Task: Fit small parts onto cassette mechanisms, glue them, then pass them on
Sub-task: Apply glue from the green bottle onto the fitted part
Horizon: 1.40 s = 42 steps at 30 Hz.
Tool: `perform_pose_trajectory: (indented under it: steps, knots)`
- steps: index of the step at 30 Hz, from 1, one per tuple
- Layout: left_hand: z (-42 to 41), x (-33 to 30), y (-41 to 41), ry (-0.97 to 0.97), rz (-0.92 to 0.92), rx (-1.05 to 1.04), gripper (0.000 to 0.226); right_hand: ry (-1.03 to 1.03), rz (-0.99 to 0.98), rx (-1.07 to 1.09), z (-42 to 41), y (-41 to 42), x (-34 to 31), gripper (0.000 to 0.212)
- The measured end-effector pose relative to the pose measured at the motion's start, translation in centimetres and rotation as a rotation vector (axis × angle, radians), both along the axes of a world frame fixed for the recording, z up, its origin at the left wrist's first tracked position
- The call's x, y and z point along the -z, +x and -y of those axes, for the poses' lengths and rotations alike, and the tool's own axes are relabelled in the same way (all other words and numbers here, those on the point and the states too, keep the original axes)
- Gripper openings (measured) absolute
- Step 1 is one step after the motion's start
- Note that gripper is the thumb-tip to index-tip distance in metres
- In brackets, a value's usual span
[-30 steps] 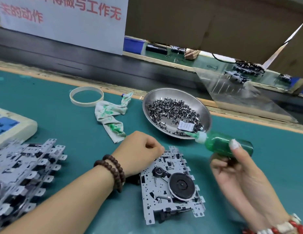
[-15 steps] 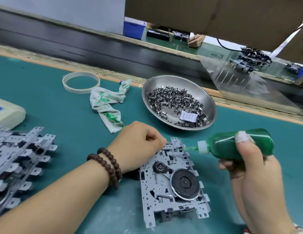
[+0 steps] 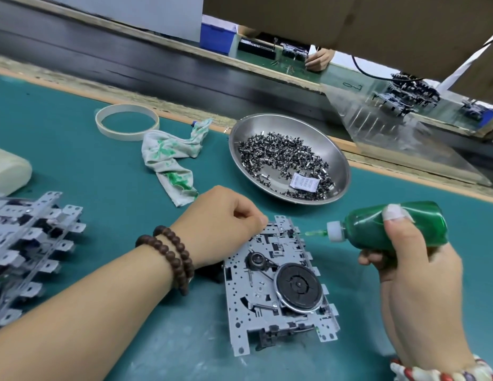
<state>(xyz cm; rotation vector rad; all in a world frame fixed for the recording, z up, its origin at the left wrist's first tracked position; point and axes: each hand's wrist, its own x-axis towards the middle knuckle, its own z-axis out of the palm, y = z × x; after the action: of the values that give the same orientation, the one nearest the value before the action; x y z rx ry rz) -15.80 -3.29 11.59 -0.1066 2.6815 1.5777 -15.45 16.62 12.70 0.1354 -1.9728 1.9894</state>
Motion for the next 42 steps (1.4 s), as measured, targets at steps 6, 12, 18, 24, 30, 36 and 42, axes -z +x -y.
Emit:
perform_pose_trajectory:
  steps: [6, 12, 18, 24, 30, 36, 42]
  knots:
    - [-0.05, -0.10, -0.01, 0.008, -0.005, -0.003, 0.019, 0.017, 0.000, 0.013, -0.14, -0.08, 0.12, 0.014]
    - [-0.06, -0.15, 0.00, 0.025, -0.008, -0.002, 0.017, 0.025, -0.009, 0.006, 0.05, -0.02, 0.04, 0.024]
    - [-0.09, -0.11, 0.01, 0.026, -0.011, -0.004, 0.017, 0.024, -0.012, 0.008, -0.06, -0.10, 0.15, 0.019]
    - [-0.09, -0.12, 0.01, 0.020, -0.008, -0.004, 0.017, 0.013, -0.015, 0.005, 0.06, -0.12, 0.06, 0.027]
    - [-0.13, -0.20, 0.07, 0.031, -0.002, -0.008, 0.017, 0.034, -0.032, 0.000, -0.09, -0.10, 0.16, 0.021]
    - [-0.12, -0.19, 0.10, 0.032, -0.004, -0.009, 0.017, 0.034, -0.043, 0.002, -0.06, -0.11, 0.09, 0.020]
    - [-0.10, -0.07, 0.01, 0.036, -0.010, -0.009, 0.018, 0.037, -0.040, -0.002, -0.07, -0.04, 0.03, 0.022]
